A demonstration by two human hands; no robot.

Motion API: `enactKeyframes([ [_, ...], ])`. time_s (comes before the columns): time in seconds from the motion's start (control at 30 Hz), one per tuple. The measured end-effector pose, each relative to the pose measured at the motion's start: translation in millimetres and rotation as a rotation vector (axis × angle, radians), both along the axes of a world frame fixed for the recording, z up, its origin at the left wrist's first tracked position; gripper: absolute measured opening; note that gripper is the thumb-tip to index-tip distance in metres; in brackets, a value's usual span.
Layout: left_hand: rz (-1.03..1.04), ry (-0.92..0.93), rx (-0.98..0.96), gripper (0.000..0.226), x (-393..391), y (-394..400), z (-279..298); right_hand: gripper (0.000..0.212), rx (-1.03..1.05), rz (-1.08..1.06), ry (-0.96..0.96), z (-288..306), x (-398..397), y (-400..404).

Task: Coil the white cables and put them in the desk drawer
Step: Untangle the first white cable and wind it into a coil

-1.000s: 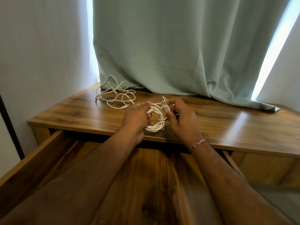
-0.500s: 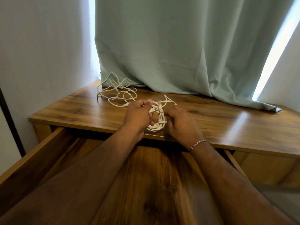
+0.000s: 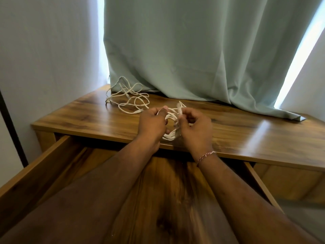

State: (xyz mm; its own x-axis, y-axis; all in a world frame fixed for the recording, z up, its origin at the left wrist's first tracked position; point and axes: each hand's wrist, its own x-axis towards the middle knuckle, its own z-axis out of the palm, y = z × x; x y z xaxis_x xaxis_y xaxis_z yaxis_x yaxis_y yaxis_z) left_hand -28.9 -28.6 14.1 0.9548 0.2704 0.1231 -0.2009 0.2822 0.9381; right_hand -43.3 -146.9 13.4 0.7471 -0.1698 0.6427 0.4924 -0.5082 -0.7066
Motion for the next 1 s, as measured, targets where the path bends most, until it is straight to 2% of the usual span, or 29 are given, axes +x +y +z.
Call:
enactKeyframes([
  [0.07,0.058,-0.013,0.006,0.018,5,1,0,0.019,0.333,0.108,0.131,6,1,-1],
  [0.1,0.092,-0.023,0.027,0.019,6,2,0,0.018,0.415,0.146,0.163,8,1,0],
  [0.13,0.124,-0.034,0.051,0.02,6,2,0,0.017,0.388,0.147,0.159,9,-1,0],
  [0.23,0.22,-0.06,0.117,0.023,6,1,-1,0.014,-0.004,0.056,-0.001,12,-13,6],
  [0.3,0.274,-0.105,0.178,0.023,6,-1,0,0.013,-0.167,-0.002,-0.113,14,-22,13],
  [0.37,0.313,-0.133,0.225,0.025,4,-4,3,0.014,-0.264,-0.058,-0.169,15,-29,22],
  [0.43,0.344,-0.142,0.216,0.024,3,-8,3,0.016,-0.243,-0.065,-0.144,14,-30,25],
  [0.57,0.415,-0.207,0.267,0.016,1,-10,0,0.018,0.074,0.094,0.009,14,-26,27],
  [0.67,0.381,-0.235,0.291,0.02,5,-4,-4,0.019,0.559,0.342,0.169,20,-27,28],
  [0.7,0.345,-0.215,0.272,0.021,7,-1,-7,0.02,0.68,0.408,0.221,22,-29,27],
  [0.73,0.304,-0.188,0.244,0.022,9,3,-9,0.023,0.704,0.439,0.262,25,-30,25],
  [0.83,0.179,-0.137,0.117,0.016,8,4,-14,0.031,0.483,0.406,0.288,22,-25,20],
  [0.93,0.122,-0.106,0.052,0.013,4,-3,-12,0.032,0.157,0.259,0.138,17,-15,14],
  [1.0,0.109,-0.096,0.012,0.013,4,-3,-10,0.034,0.083,0.216,0.066,15,-15,9],
])
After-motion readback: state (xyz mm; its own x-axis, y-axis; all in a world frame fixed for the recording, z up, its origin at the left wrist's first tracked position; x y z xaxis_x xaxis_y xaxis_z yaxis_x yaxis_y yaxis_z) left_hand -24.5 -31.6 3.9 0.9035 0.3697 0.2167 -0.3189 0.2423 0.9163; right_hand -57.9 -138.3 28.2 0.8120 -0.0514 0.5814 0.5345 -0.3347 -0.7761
